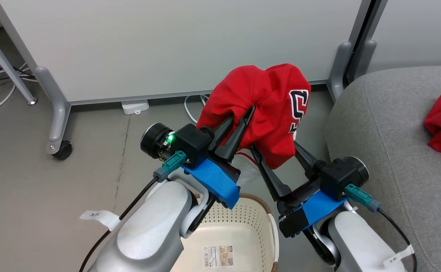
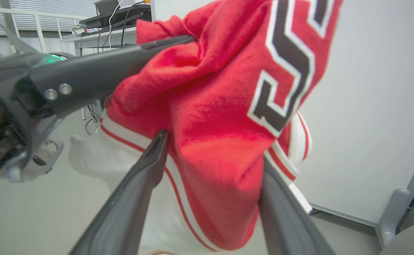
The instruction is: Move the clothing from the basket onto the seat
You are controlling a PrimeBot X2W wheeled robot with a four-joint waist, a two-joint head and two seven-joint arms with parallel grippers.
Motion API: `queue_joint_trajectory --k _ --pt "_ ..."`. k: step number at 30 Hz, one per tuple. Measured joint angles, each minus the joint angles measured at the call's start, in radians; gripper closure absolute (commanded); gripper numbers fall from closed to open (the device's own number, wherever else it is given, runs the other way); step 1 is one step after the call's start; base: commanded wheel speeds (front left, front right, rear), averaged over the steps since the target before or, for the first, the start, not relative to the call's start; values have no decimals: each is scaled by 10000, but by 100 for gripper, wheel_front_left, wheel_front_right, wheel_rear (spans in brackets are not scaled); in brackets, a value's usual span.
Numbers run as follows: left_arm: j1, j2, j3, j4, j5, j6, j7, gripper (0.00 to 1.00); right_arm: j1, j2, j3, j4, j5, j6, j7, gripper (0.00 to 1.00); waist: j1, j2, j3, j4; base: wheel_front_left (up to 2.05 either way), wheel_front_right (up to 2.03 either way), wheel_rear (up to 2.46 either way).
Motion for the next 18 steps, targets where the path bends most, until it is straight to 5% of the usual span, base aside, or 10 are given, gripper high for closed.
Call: queue_joint_trajectory --k 2,3,4,18 --pt "0 -12 -35 33 -6 0 -13 100 -16 44 13 0 2 0 0 0 0 0 -17 -4 0 0 0" --pt "0 -21 -50 46 -13 0 -15 100 -15 58 15 -17 31 0 0 16 0 0 -24 -8 0 0 0" --pt "0 -29 -63 65 -17 0 -35 100 -15 77 12 -88 84 0 0 100 0 0 -31 -13 0 0 0" --pt "-38 -29 -174 203 -102 4 -169 100 22 69 13 -230 150 0 -2 100 0 0 -56 -87 0 0 0"
